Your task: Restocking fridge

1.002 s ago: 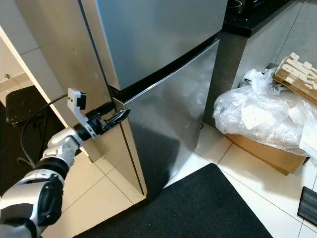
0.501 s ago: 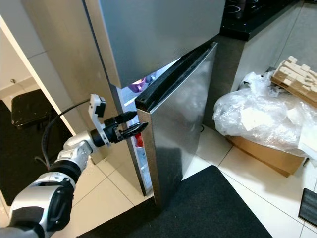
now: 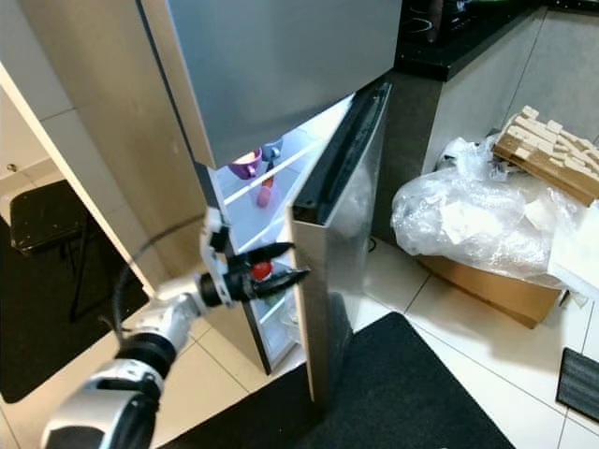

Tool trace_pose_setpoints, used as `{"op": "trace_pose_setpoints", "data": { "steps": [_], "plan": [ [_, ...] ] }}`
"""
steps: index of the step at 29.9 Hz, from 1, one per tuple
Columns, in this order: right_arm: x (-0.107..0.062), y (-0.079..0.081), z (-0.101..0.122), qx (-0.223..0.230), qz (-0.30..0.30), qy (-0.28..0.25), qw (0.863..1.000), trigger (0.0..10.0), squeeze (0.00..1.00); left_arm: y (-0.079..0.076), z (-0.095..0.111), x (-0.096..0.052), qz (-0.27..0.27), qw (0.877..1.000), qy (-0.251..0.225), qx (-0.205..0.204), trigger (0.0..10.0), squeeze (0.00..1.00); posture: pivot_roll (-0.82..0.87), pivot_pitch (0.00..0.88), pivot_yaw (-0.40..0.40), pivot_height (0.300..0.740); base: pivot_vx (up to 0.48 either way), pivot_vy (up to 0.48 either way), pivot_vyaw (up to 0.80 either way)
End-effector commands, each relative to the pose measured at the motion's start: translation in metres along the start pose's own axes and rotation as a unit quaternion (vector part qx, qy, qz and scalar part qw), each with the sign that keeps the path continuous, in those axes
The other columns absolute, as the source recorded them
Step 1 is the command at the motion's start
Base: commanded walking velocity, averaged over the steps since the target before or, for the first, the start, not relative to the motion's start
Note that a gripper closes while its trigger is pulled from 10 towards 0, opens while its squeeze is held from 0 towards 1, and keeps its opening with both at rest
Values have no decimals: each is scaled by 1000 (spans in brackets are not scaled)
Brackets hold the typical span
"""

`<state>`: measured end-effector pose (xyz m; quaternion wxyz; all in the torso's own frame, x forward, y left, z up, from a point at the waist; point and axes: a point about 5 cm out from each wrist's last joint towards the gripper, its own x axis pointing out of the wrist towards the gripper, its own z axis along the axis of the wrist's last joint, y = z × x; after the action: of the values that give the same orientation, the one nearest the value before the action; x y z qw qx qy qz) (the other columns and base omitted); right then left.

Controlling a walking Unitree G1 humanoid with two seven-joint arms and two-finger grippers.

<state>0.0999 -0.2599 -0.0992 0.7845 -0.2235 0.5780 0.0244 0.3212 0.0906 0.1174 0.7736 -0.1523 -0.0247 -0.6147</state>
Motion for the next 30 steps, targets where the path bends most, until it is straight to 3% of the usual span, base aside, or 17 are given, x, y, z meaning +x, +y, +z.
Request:
{"op": "trace_pose_setpoints", "data": {
  "steps": [1,7,12,15,16,19,23,30],
  "plan": [
    [0,3,-1,-4,2,1,1000,10000,0,-5,-5,4,-10,1000,-2,-8,10000,0,-33,54,34,740,0,0,0],
    [0,3,1,-4,2,0,1000,10000,0,-15,-13,9,-17,1000,-8,-20,10000,0,-33,53,35,740,0,0,0],
    [0,5,1,-4,5,0,1000,10000,0,-9,-14,-1,40,999,-17,-17,10000,0,-26,51,34,740,0,0,0],
    [0,6,1,-4,5,1,1000,10000,0,-3,-17,-12,84,996,-8,-11,10000,0,-19,48,35,740,0,0,0],
    [0,6,0,-4,5,1,1000,10000,0,-1,-21,-23,119,993,-1,-16,10000,0,-18,45,37,740,0,0,0],
    [0,6,0,-4,5,2,1000,10000,0,0,-24,-28,131,991,0,-22,10000,0,-16,42,37,740,0,0,0],
    [0,7,0,-5,6,2,1000,10000,0,0,-34,-46,184,982,14,-32,10000,0,-9,35,33,740,0,0,0],
    [0,6,1,-7,6,0,1000,10000,0,7,-41,-58,257,966,21,-32,10000,0,-6,29,31,740,0,0,0]
  ]
}}
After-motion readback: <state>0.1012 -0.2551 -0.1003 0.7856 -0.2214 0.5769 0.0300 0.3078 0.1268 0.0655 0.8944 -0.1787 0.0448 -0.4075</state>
